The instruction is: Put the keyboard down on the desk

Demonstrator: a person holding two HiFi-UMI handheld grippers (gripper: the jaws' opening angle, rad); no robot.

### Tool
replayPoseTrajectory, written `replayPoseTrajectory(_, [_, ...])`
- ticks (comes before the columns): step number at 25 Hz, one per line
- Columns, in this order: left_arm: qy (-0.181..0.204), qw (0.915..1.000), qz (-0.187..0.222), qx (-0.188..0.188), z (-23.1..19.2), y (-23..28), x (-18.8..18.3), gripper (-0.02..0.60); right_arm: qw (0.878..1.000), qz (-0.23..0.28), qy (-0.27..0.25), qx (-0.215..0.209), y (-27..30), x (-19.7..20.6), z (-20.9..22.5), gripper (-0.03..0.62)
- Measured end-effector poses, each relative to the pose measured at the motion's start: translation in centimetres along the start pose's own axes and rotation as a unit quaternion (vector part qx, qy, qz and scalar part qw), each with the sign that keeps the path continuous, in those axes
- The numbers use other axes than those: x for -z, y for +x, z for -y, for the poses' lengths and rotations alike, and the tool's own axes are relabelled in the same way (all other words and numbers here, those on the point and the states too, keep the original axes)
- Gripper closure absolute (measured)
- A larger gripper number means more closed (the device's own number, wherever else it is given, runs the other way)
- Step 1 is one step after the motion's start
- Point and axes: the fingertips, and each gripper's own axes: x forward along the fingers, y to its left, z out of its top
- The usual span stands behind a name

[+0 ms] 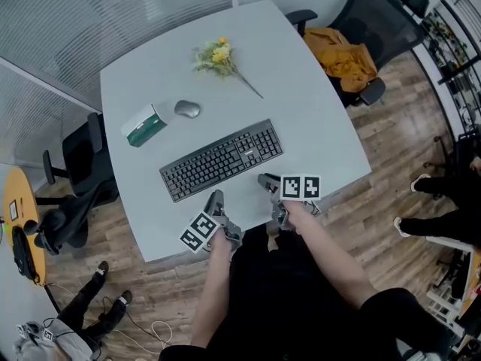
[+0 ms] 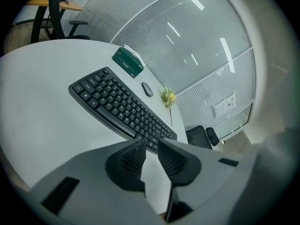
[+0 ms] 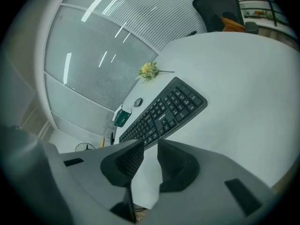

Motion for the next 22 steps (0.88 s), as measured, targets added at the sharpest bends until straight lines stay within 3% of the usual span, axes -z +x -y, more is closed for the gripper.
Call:
replayPoseTrajectory(7, [0.055, 0.9983, 0.017, 0.009, 4.3, -2.0, 3.2, 0.566, 0.996, 0.048, -0.075, 0.000, -6.1, -1.0, 0.2, 0.571])
replayPoseTrajectory(11, [0.123, 0.9917, 0.032, 0.019, 7.7, -3.6, 4.5, 0.578, 0.990, 0.074, -0.121, -0.006, -10.0, -1.5, -0.2, 0.579])
replayPoseTrajectory(15, [0.198, 0.9776, 0.057, 0.040, 12.2, -5.8, 5.2, 0.582, 0.976, 0.105, -0.189, -0.021, -14.2, -2.0, -1.7, 0.583])
replayPoseTrajectory(22, [0.309, 0.9432, 0.109, 0.054, 18.0, -10.1, 5.6, 0.583, 0.942, 0.152, -0.298, -0.033, -19.9, -2.1, -4.5, 0.585])
